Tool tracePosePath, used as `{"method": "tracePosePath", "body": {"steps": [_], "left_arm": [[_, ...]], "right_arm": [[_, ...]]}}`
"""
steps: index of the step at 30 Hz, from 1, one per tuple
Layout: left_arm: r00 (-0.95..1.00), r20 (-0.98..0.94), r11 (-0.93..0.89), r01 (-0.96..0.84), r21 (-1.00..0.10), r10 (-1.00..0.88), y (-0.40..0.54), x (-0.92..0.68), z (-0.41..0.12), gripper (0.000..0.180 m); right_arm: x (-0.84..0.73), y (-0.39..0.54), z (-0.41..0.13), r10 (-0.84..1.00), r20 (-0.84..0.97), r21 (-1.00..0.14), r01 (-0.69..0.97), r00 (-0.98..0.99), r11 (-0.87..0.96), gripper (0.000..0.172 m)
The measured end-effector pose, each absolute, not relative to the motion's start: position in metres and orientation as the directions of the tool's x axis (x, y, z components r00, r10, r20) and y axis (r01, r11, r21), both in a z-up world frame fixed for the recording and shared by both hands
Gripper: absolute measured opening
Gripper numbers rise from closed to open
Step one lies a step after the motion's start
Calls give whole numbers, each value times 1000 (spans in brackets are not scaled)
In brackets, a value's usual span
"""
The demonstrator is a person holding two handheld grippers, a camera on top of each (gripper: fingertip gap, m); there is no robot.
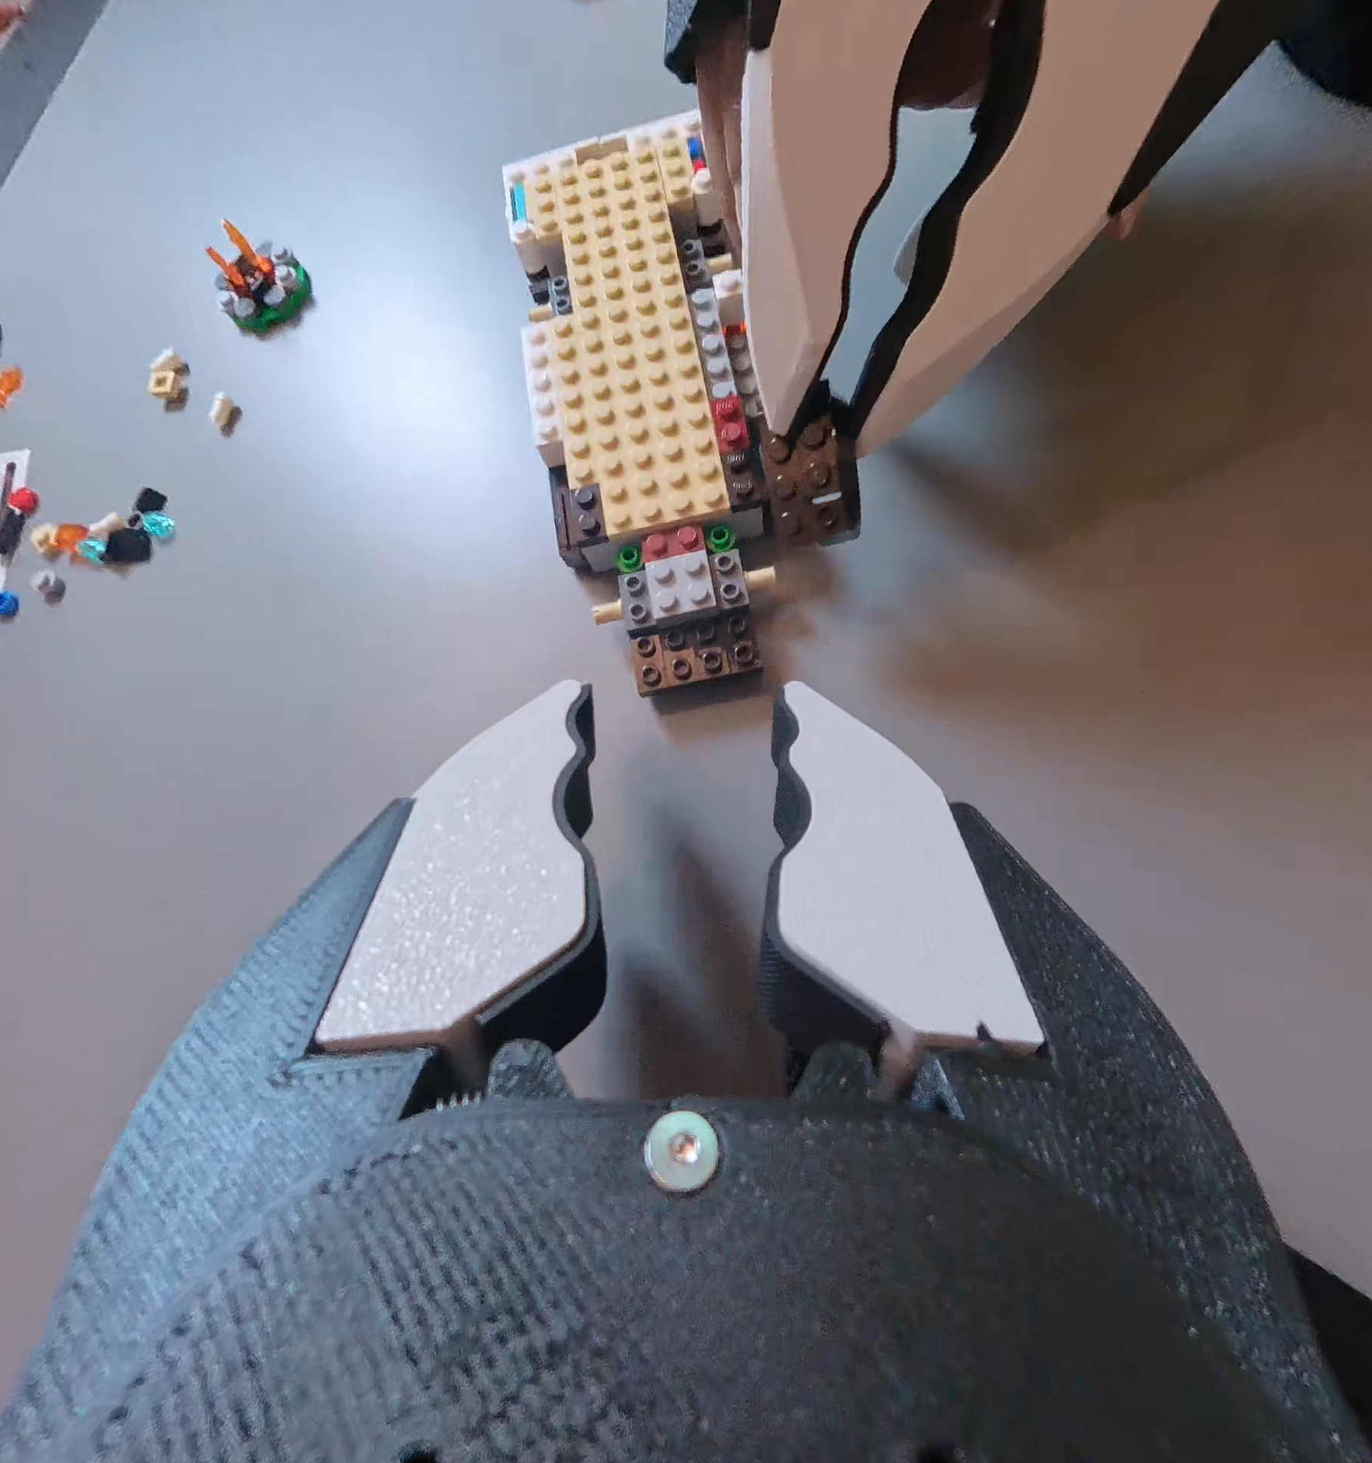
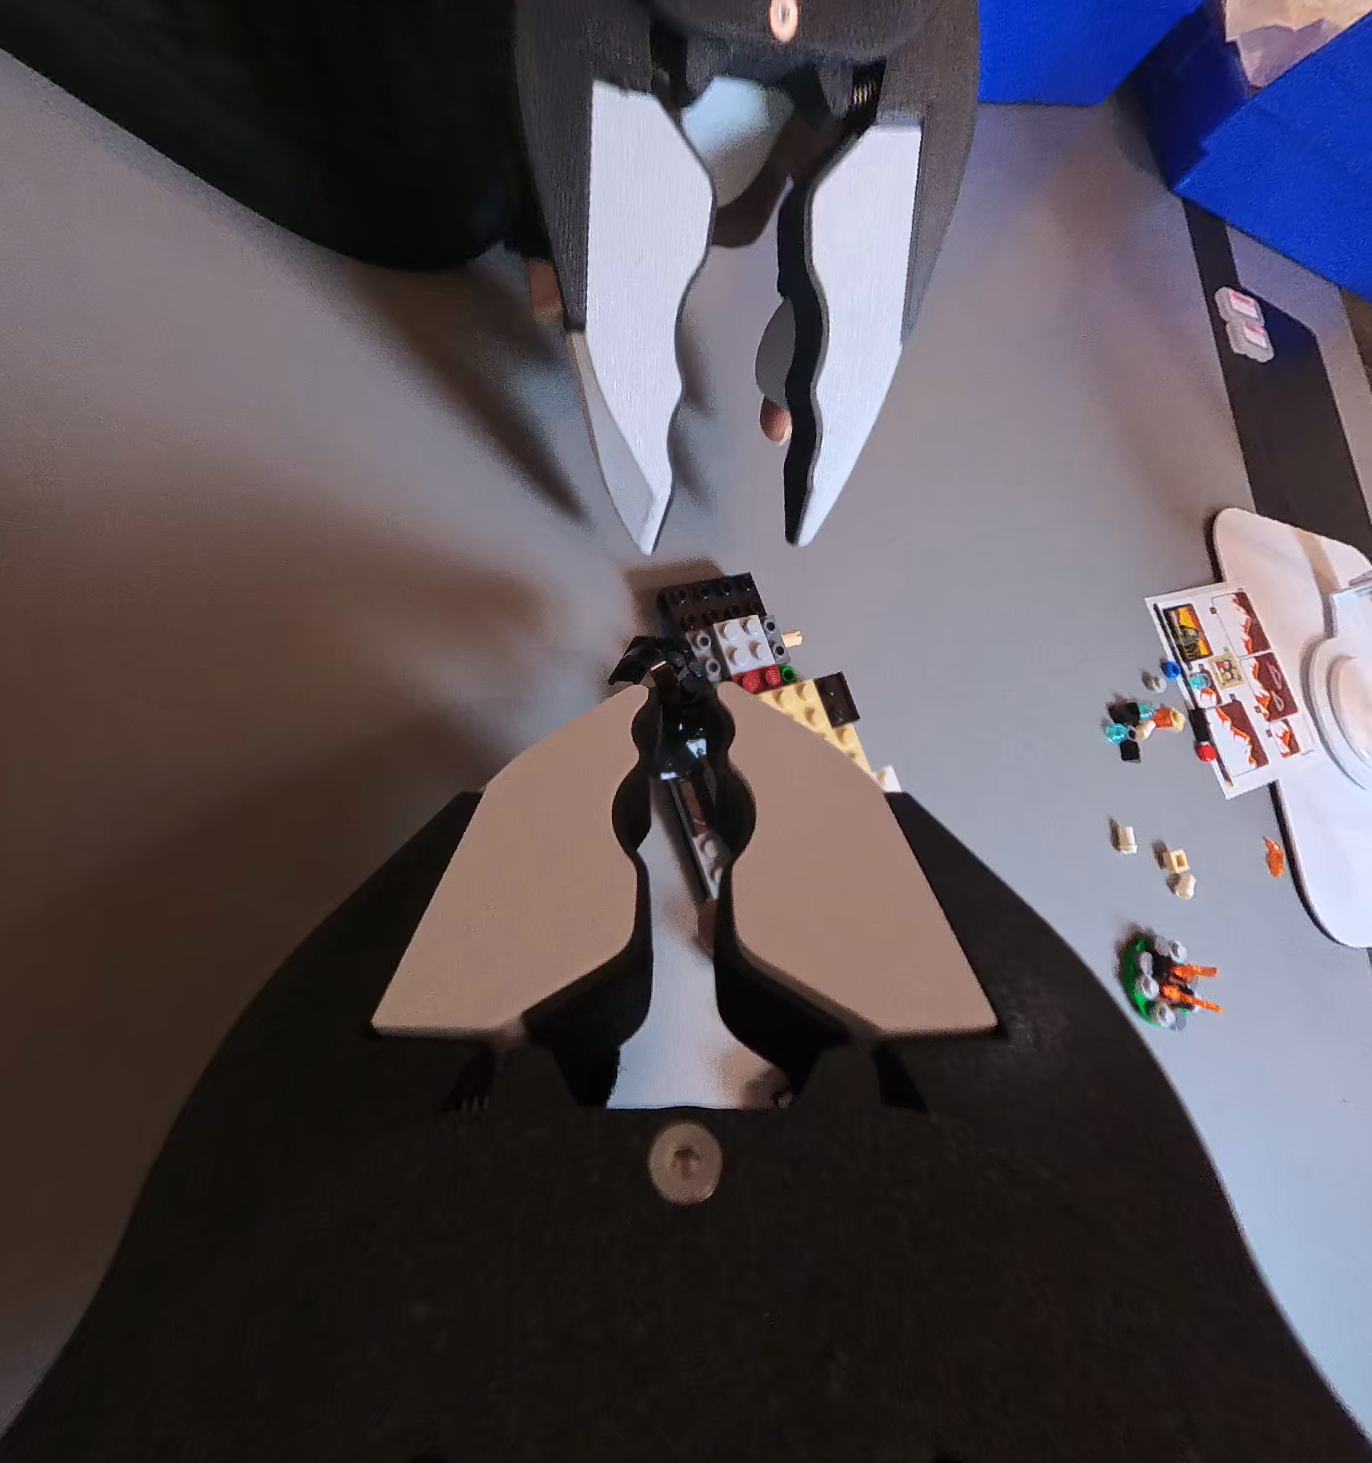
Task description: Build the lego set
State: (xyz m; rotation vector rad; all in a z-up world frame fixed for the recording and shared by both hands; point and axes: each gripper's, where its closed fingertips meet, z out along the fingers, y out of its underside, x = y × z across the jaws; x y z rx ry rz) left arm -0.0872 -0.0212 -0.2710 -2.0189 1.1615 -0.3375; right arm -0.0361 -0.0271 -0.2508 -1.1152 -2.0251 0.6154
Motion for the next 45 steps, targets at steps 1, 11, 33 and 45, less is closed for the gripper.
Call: {"method": "tracePosePath", "body": {"steps": [1,11,33,45], "left_arm": [[550,-133,-296,-619,-727,-825,-20,-85,-275,44],[541,-143,-278,-619,-734,-829,-18,-76,-281,33],[561,-104,-301,-580,-757,-821,-21,-75,-281,33],[562,-113,-292,-578,-762,-819,-20,-74,-281,33]], "right_arm": [[-40,-28,-251,855,373,-696,502,-360,514,10],[-54,-24,-267,799,459,-580,550,-389,601,10],[-39,-22,-266,792,496,-531,597,-357,602,20],[-25,-43,-270,710,525,-474,532,-468,701,20]]}}
